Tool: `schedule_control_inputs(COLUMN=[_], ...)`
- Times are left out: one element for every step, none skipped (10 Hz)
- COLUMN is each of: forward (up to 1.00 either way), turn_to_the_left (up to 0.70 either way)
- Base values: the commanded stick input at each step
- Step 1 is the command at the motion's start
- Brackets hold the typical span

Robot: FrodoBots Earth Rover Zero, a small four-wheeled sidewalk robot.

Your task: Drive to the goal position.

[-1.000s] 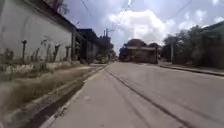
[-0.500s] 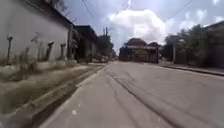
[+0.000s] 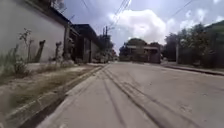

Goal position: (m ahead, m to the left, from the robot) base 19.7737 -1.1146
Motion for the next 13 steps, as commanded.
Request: schedule_control_inputs(forward=[1.0,1.0,1.0,1.0,1.0,1.0,1.0,1.0,1.0,1.0,1.0,1.0,1.0], turn_to_the_left=[0.0,0.0,0.0,0.0,0.0,0.0,0.0,0.0,0.0,0.0,0.0,0.0,0.0])
